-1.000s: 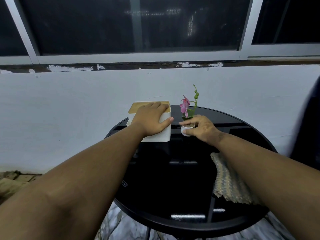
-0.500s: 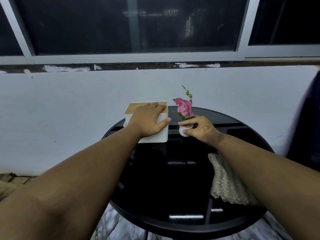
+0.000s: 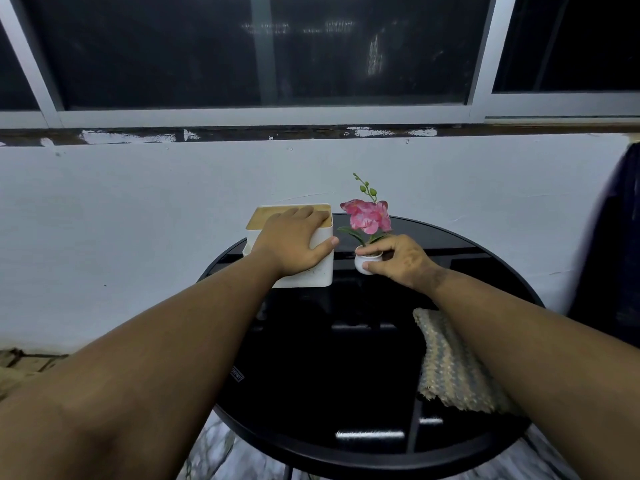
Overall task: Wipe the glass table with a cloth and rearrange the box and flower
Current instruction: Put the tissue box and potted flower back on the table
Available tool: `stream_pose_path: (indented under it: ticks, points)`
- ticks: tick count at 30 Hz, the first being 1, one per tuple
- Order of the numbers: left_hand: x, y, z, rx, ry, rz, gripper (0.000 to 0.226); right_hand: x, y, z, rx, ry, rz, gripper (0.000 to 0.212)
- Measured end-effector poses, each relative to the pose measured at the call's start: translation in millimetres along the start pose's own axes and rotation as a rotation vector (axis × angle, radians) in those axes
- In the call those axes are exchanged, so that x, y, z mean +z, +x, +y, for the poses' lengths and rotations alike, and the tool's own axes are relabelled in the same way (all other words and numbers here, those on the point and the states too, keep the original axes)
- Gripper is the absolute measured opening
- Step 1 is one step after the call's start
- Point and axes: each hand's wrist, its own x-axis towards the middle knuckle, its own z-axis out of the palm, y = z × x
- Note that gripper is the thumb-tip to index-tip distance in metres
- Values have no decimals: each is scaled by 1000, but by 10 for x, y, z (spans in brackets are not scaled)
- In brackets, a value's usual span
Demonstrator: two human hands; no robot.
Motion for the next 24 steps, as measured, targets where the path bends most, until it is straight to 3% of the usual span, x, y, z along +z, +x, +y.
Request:
stream_pose_path:
  ticks: [24]
  points:
    - [22, 7, -9, -1, 25, -8, 70, 21, 67, 17, 21, 28, 20, 30]
